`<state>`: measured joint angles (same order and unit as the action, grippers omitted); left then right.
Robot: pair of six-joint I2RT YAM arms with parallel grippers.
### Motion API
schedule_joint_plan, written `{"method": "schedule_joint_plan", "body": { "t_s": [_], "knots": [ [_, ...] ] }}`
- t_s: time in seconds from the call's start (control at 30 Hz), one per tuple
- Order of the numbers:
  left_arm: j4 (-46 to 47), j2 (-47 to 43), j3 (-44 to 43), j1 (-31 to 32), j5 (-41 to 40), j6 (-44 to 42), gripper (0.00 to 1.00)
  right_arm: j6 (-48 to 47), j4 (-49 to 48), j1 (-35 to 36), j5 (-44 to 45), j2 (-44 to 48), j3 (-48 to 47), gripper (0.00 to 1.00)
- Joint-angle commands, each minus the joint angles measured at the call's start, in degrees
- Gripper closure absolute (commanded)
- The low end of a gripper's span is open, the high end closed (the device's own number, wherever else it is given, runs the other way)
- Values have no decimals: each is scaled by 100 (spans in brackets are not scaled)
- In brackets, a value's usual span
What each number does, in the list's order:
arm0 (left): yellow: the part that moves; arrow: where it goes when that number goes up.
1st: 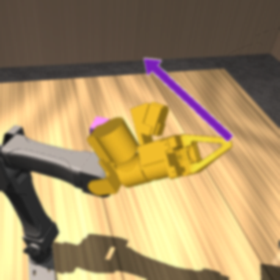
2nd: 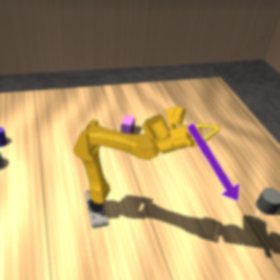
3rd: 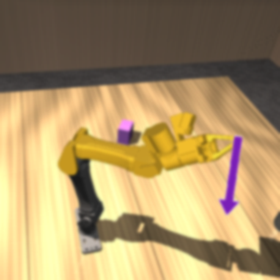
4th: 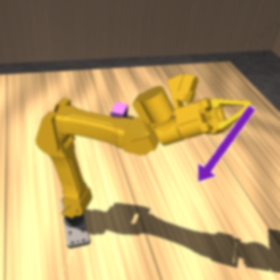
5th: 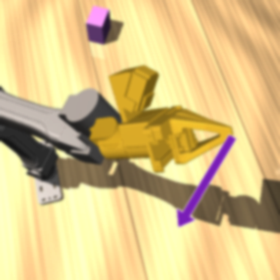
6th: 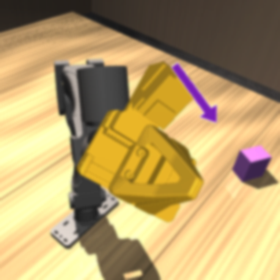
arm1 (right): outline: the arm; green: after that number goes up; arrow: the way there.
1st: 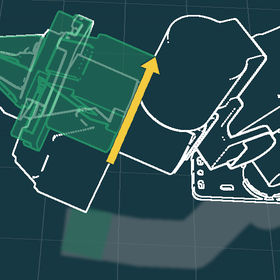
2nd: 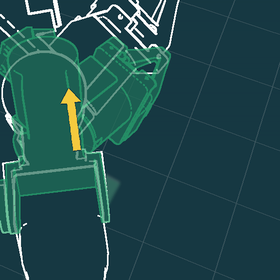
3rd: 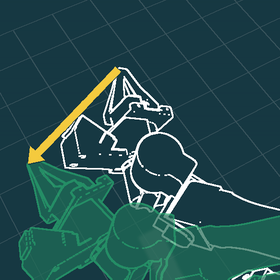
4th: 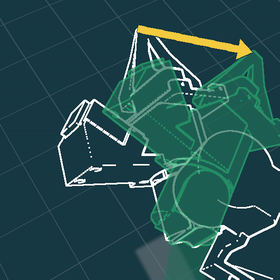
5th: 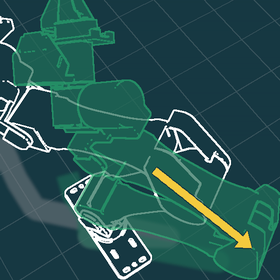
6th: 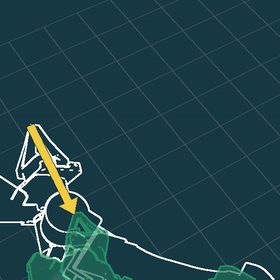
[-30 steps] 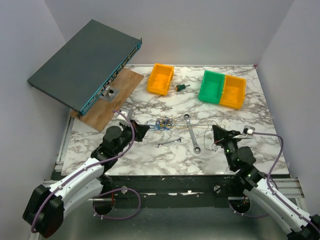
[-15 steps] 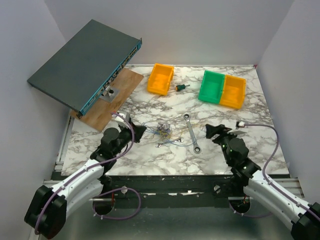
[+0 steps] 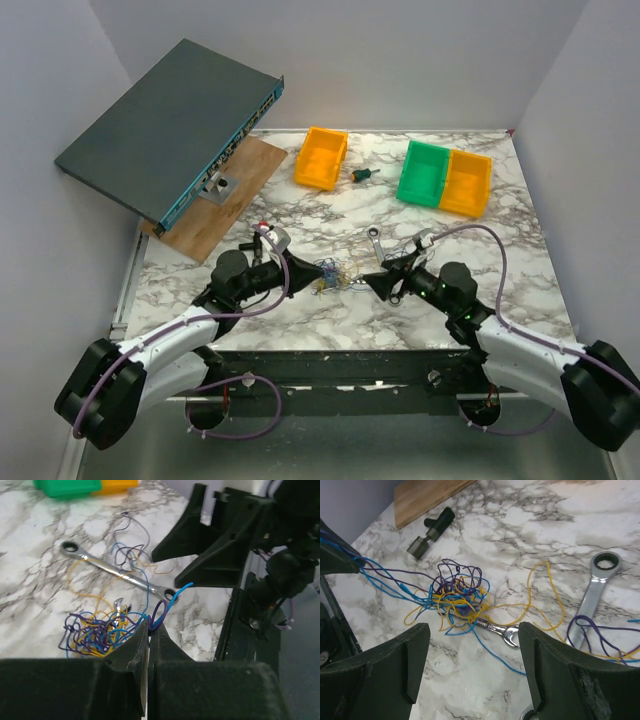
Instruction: Untangle the cables
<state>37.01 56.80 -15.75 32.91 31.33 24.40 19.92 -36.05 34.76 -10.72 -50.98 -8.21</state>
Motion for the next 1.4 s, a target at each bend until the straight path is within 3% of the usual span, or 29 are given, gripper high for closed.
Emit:
{"method": "schedule_joint_plan", "body": {
  "t_s": [0.0, 0.17, 0.2, 0.3, 0.4, 0.5, 0.6, 0.73, 1.07, 1.37],
  "knots": [
    [851, -167, 45, 181, 822, -206, 100, -22, -484, -11, -906, -824, -425, 21],
    [457, -93, -94, 241, 653, -304, 99, 50, -491, -13, -1179, -1510, -719, 22],
    [400, -58, -143, 243, 631, -293, 91, 55, -518, -7, -1264, -1603, -741, 22],
    [367, -2, -176, 247, 638, -218, 54, 56, -494, -6, -1455, -1786, -833, 22],
    [377, -86, -110, 249, 486, -210, 41, 0, -289, -19, -1399, -1941, -944, 24],
    [122, -141, -124, 251, 112, -208, 36, 29, -234, -5, -1290, -2052, -1019, 25],
    [-633, 6, -368, 243, -803, -208, 29, 0, -30, -5, -1130, -2158, -1124, 28],
    [-1495, 861, -1018, 189, -739, -282, 28, -23, -36, 0, -1400, -2387, -1211, 33],
    [-2337, 2618, -2162, 185, -145, -190, 33, -33, 386, 63, -1339, -3004, -1595, 32],
    [-2866, 3334, -2609, 199, 398, -264, 45, -11, 507, 74, -1527, -3358, -1794, 51]
  ]
}}
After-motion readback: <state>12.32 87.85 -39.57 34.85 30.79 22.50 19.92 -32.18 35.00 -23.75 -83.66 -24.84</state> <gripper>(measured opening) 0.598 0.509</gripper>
